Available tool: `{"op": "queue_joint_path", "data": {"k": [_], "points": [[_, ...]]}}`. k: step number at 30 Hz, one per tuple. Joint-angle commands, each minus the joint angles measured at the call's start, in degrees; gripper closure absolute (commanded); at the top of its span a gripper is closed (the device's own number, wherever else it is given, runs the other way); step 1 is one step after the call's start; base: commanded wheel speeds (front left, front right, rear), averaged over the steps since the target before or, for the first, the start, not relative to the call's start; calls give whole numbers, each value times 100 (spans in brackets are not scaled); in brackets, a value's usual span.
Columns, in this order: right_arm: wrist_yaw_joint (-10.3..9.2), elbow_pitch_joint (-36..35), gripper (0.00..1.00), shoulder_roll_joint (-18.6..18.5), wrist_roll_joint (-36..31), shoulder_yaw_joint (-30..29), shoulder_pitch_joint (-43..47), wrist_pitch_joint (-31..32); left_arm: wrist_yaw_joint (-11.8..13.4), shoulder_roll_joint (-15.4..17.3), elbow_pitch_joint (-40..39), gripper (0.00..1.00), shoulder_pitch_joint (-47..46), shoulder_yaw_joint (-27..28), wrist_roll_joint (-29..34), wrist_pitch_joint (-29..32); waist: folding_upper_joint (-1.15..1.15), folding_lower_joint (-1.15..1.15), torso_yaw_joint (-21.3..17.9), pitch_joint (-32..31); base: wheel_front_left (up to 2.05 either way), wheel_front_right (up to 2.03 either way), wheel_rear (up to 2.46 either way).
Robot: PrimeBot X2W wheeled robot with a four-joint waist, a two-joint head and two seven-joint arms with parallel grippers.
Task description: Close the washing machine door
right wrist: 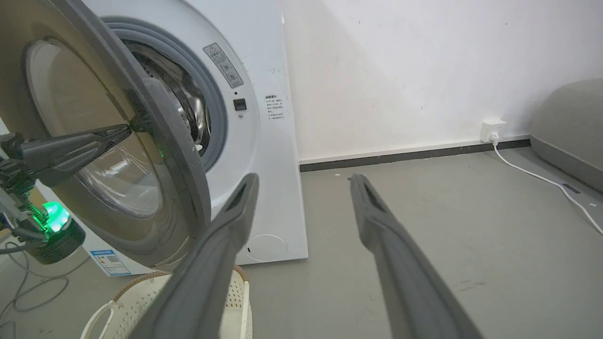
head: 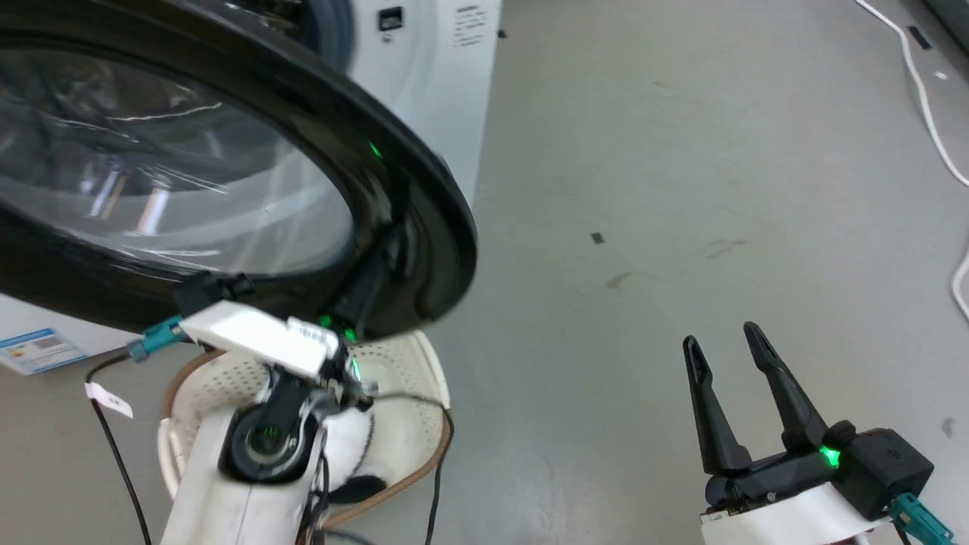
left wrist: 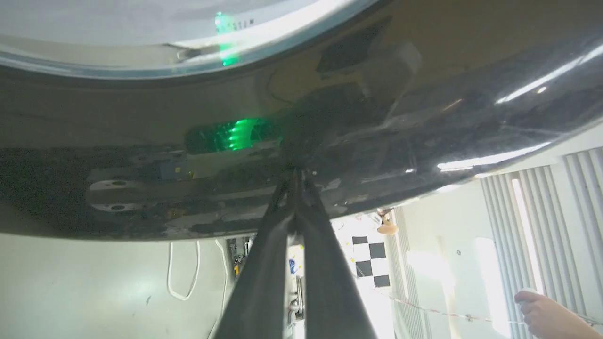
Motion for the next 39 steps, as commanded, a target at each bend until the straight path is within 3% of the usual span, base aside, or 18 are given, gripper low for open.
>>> {"op": "queue_joint_path", "data": {"k": [1, 8, 15, 18, 22, 26, 29, 32, 35, 39], "points": [[5, -22, 0, 26, 19, 5, -82, -25, -15, 8, 85, 100, -158, -18, 61, -131, 0, 0, -105, 60, 0, 0, 0], [5, -8, 0, 26, 35, -20, -61, -25, -43, 7, 866, 100, -856, -308, -35, -911, 0, 0, -92, 10, 0, 0, 0], [5, 8, 0, 27, -34, -131, -15, -25, -75, 213, 879, 100, -464, -783, 179, -655, 0, 0, 263, -268, 0, 0, 0], [5, 10, 0, 27, -93, -192, 29, -25, -77, 637, 463, 100, 45, -1262, 666, -530, 0, 0, 508, -421, 0, 0, 0], [5, 5, 0, 27, -163, -279, 84, -25, -78, 1448, -75, 100, 661, -2029, 1585, -614, 0, 0, 903, -598, 0, 0, 0], [5, 10, 0, 27, -265, -310, 126, -25, -78, 2306, -142, 100, 848, -2485, 2931, -1455, 0, 0, 1372, -701, 0, 0, 0], [5, 4, 0, 27, -321, -326, 126, -25, 0, 2667, 54, 100, 795, -2452, 3879, -2316, 0, 0, 1687, -730, 0, 0, 0], [5, -5, 0, 27, -352, -378, 132, -25, 355, 2579, 9, 100, 819, -2050, 4241, -3010, 0, 0, 1977, -763, 0, 0, 0], [5, -4, 0, 27, -421, -357, 136, -25, 706, 2272, -501, 100, 978, -1239, 4627, -3124, 0, 0, 2221, -771, 0, 0, 0], [5, 22, 0, -2, -501, -244, 129, -25, 754, 1714, -1327, 100, 1555, -398, 5693, -3129, 0, 0, 2460, -778, 0, 0, 0]]}}
